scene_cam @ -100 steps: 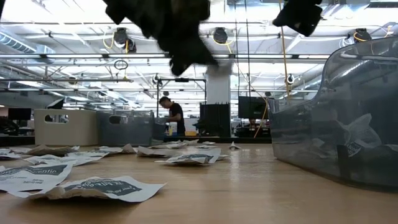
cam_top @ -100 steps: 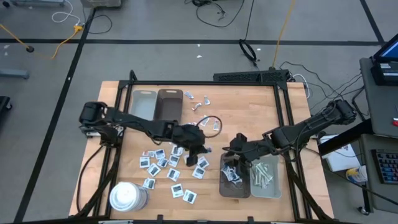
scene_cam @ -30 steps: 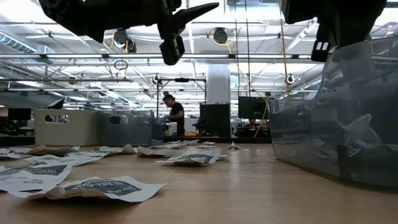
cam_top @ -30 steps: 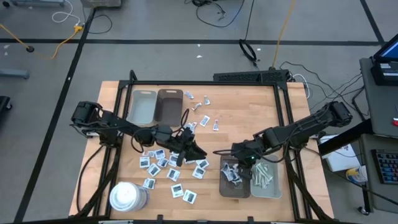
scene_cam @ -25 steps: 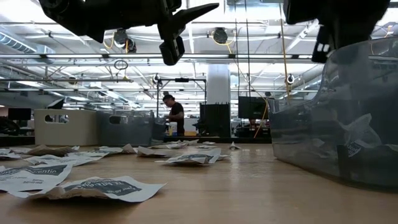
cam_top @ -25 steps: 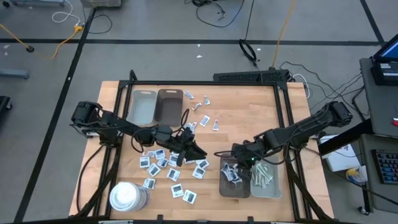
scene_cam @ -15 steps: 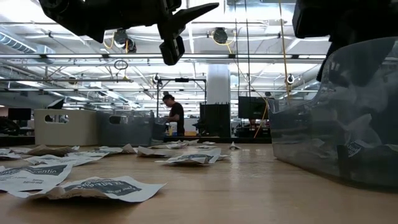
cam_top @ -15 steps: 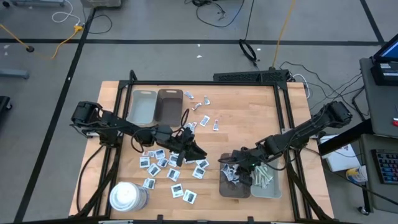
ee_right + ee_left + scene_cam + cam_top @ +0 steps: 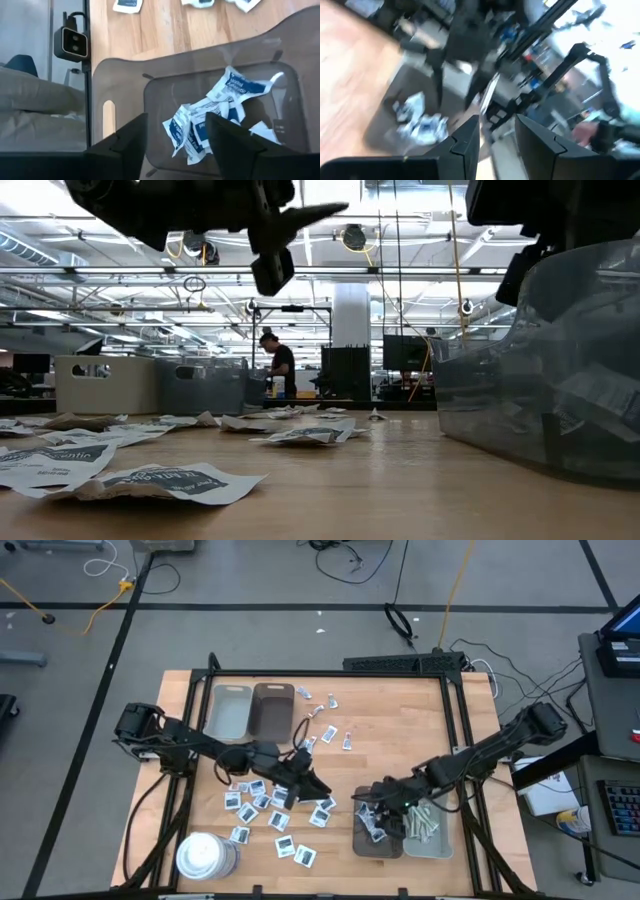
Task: Pick & Place First Aid Supplies
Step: Put the white alcohol pad into the bottom black bin
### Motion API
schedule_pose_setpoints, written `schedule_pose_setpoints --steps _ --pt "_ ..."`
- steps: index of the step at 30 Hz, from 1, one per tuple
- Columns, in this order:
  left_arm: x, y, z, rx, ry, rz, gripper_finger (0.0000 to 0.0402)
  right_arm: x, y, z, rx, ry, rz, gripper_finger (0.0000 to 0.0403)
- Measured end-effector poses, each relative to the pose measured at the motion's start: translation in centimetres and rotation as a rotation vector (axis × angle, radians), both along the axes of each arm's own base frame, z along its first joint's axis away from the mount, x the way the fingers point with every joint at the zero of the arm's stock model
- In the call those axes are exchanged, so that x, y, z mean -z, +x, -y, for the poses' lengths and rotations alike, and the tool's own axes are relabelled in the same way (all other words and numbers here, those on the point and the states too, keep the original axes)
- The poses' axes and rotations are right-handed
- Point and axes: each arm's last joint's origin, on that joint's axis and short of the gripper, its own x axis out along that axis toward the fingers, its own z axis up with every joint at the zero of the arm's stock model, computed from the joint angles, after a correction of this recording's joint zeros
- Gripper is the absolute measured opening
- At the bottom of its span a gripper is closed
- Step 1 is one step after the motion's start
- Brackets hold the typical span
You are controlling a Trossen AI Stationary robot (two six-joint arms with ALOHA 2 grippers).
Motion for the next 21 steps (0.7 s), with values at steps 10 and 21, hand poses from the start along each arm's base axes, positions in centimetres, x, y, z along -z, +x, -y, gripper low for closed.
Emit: schedule_pose_setpoints --steps 10,21 --pt "-1.3 1.2 0.3 0.032 0.36 -0.482 0.0129 -2.3 -0.5 0.3 -0.051 -0.009 0.16 0.0212" --pt "-2.2 0.2 -0.4 -0.055 0.522 -0.745 0.0129 -3.3 -0.9 0.7 -0.044 -0.016 0.212 0.0209"
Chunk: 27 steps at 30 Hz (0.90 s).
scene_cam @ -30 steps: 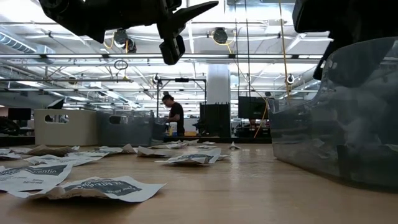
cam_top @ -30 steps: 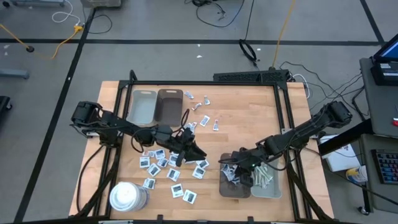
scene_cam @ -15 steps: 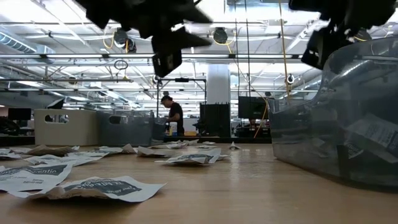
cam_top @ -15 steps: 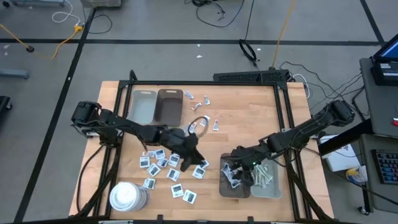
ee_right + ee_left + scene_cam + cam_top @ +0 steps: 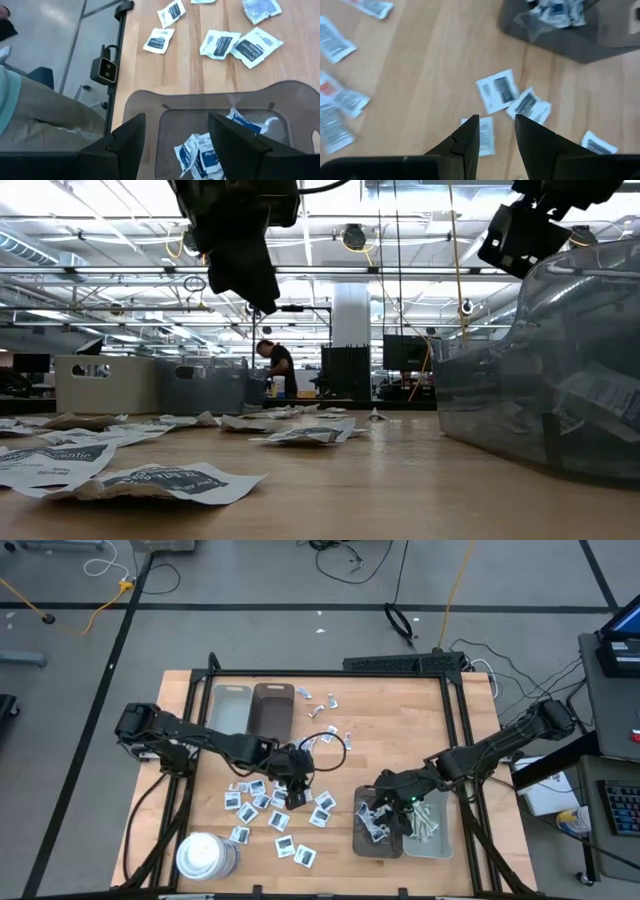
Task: Pick & Place First Aid Supplies
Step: Put the white alcohol pad into the bottom black bin
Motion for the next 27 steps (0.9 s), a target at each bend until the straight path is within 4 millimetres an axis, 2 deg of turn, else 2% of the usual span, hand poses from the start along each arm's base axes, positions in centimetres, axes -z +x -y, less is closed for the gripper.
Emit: schedule_pose_setpoints --steps 4,7,27 --pt "-0.2 -0.1 0.1 -0.001 0.002 -0.015 0.0129 0.0 0.0 0.0 -0.005 -0.004 0.003 0.0206" --pt "0.7 0.2 0.7 0.013 0.013 -0.043 0.0129 0.0 0.0 0.0 -0.005 -0.005 0.002 0.0206" --pt "9.7 2.2 4.1 0.021 0.077 -0.245 0.0129 0.0 0.0 0.0 -0.001 0.007 -0.001 0.0206"
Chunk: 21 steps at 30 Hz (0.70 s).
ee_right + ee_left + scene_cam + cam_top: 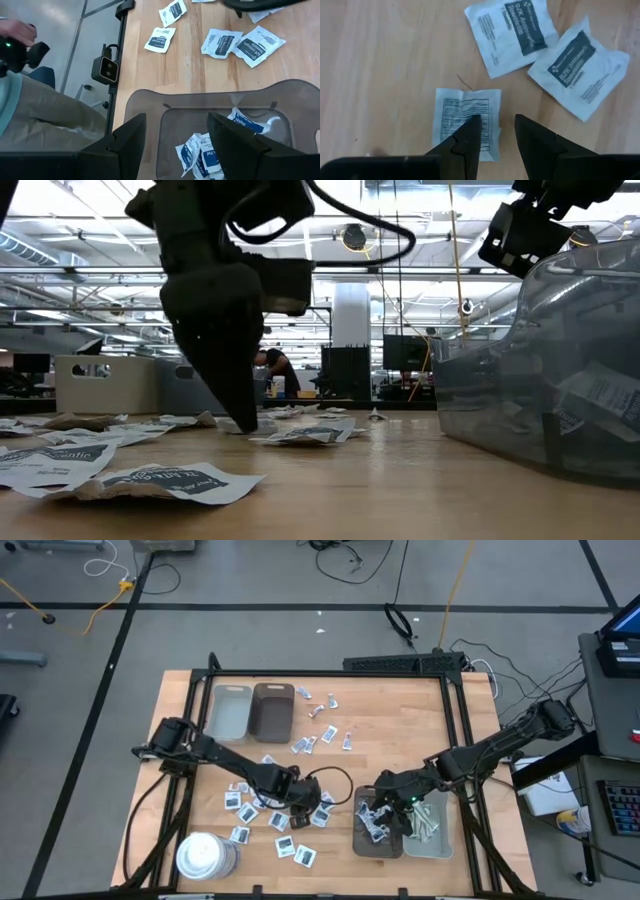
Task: Pick & Place First Aid Supplies
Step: Put the white alcohol pad into the bottom black bin
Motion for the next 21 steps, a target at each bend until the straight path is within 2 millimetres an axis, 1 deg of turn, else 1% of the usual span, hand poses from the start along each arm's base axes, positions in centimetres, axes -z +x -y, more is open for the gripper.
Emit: schedule_pose_setpoints --steps 5,7,9,13,14,17,21 --pt "0.4 0.0 0.3 -0.017 0.017 -0.007 0.0128 0.0 0.0 0.0 0.007 0.01 -0.001 0.0206" --pt "0.5 0.0 0.4 -0.011 0.024 -0.007 0.012 -0.1 0.1 0.0 0.007 0.012 0.004 0.0205" --pt "0.4 0.0 0.3 -0.008 0.024 -0.008 0.0098 -0.1 0.1 0.0 0.007 0.014 0.009 0.0205" --pt "0.4 0.0 0.3 0.028 0.001 -0.014 0.0022 -0.3 0.2 -0.1 0.004 0.019 0.03 0.0205" --pt "0.4 0.0 0.4 0.03 -0.003 -0.015 0.0012 -0.3 0.2 -0.1 0.005 0.02 0.031 0.0205" --pt "0.4 0.1 0.2 0.039 -0.062 -0.016 0.0006 -0.3 0.2 -0.1 0.004 0.02 0.031 0.0205" --pt "-0.5 0.3 0.2 0.061 -0.121 0.031 0.0002 -0.3 0.2 -0.1 0.005 0.02 0.031 0.0205"
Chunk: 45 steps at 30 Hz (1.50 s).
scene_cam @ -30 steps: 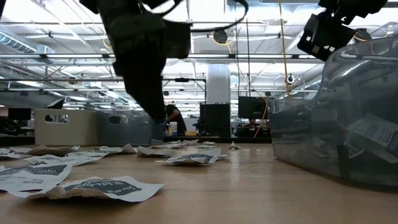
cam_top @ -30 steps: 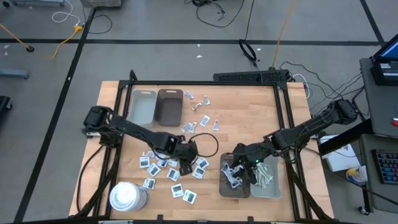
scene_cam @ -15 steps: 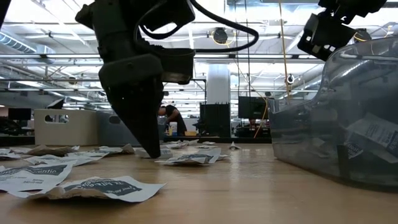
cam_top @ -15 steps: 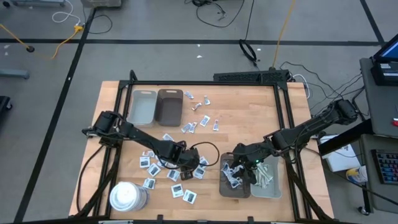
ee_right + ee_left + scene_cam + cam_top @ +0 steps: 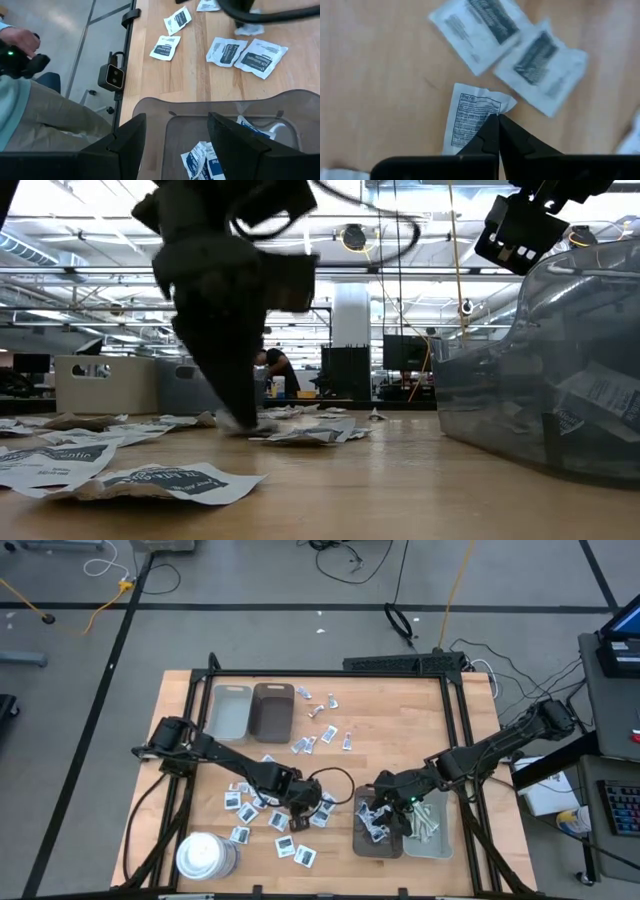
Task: Pick & Place First Aid Supplies
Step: Put the white alcohol pad into the bottom black bin
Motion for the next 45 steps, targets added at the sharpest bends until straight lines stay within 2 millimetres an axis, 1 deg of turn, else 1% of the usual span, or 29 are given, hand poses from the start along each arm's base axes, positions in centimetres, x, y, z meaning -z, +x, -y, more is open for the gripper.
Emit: schedule_pose_setpoints --steps 5,7,11,14,18,21,23,25,27,30,38,45 --pt "-2.6 0.6 0.2 0.012 -0.044 0.186 0.0001 0.0 0.0 0.0 0.0 -0.002 0.006 0.0205" --pt "-2.8 0.5 0.1 0.007 -0.058 0.241 0.0001 0.0 0.0 0.0 0.0 -0.002 0.006 0.0205" --pt "-3.8 0.3 0.1 0.0 -0.127 0.47 0.0001 -0.1 0.1 0.0 -0.002 -0.003 0.014 0.0205" --pt "-3.6 -0.4 0.2 -0.018 -0.192 0.634 0.0001 -0.2 0.1 0.0 -0.005 -0.01 0.034 0.0205" --pt "-3.6 -1.4 0.4 -0.028 -0.294 0.871 0.0001 -0.7 0.6 0.0 0.032 -0.053 0.122 0.0205" --pt "-3.5 -2.3 0.4 -0.034 -0.354 0.967 0.0 -1.1 0.9 0.0 0.044 -0.097 0.206 0.0205" --pt "-3.7 -2.6 0.3 -0.021 -0.382 1.018 0.0 -1.5 1.1 0.0 0.043 -0.14 0.275 0.0205" --pt "-4.0 -2.6 0.3 -0.016 -0.417 1.044 0.0 -1.9 1.3 0.0 0.049 -0.176 0.34 0.0205" --pt "-4.0 -2.6 0.1 -0.017 -0.438 1.033 0.0 -2.3 1.5 0.1 0.067 -0.202 0.395 0.0205" --pt "-3.9 -2.5 -0.1 -0.018 -0.446 1.027 0.0 -2.4 2.3 0.1 0.081 -0.208 0.452 0.0205" --pt "-3.9 -2.5 -0.2 -0.014 -0.466 1.02 0.0 -0.9 4.1 0.7 0.107 -0.239 0.447 0.0205" --pt "-4.0 -2.5 -0.3 -0.021 -0.472 1.019 0.0 0.2 5.6 0.5 0.06 -0.186 0.487 0.02"
